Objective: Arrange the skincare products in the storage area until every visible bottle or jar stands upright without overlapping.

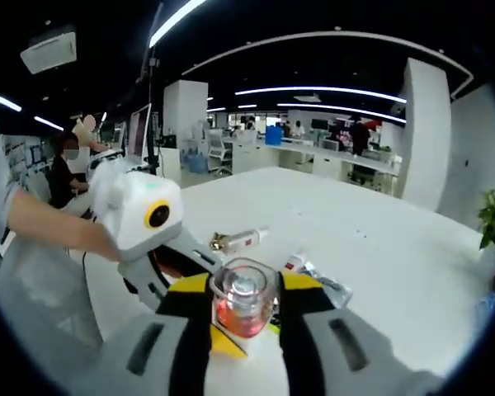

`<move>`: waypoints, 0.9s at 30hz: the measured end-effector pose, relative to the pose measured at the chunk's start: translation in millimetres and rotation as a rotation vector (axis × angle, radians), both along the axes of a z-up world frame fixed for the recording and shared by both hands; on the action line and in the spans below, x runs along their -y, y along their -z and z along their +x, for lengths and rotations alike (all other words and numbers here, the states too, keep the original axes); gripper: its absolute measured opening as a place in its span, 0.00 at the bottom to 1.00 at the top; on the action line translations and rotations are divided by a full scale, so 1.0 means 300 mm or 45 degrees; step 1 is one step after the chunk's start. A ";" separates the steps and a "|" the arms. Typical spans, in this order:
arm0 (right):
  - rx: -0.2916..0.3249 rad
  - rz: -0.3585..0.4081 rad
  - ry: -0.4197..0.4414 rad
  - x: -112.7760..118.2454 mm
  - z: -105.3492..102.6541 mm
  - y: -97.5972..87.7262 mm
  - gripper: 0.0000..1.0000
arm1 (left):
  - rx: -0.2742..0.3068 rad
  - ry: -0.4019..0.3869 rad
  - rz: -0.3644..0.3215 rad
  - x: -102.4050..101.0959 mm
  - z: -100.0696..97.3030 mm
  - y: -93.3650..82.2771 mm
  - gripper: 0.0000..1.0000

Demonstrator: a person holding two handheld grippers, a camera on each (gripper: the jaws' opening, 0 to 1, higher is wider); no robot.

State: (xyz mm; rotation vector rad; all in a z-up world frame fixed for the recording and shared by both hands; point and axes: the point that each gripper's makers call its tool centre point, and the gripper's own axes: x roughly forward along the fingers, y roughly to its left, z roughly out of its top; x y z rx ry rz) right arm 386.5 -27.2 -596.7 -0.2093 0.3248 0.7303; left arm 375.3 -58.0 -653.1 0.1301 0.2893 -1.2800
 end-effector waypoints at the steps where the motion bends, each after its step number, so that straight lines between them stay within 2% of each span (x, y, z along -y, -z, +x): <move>1: 0.001 -0.004 -0.001 0.000 0.001 0.000 0.31 | 0.001 -0.003 0.000 -0.001 0.001 0.000 0.27; 5: 0.037 -0.024 -0.017 -0.006 -0.004 -0.003 0.32 | 0.007 -0.011 0.007 0.000 0.003 0.003 0.28; 8: 0.036 -0.016 -0.008 -0.005 -0.004 -0.004 0.32 | 0.014 -0.032 0.023 -0.001 0.012 0.010 0.33; 12: 0.014 -0.017 -0.016 -0.011 -0.010 0.010 0.43 | 0.012 -0.027 0.027 -0.004 0.006 0.004 0.40; 14: 0.014 -0.020 -0.014 -0.013 -0.011 0.014 0.44 | 0.029 -0.028 0.035 -0.009 0.007 0.002 0.38; 17: 0.010 -0.007 -0.004 -0.013 -0.009 0.009 0.38 | 0.051 -0.012 0.038 -0.011 0.005 -0.004 0.26; 21: 0.017 -0.020 0.022 -0.004 -0.001 0.004 0.32 | 0.040 0.012 0.037 -0.008 0.005 0.001 0.26; 27: 0.025 -0.021 0.019 -0.004 -0.006 0.006 0.33 | 0.048 0.034 0.044 -0.003 0.003 0.002 0.26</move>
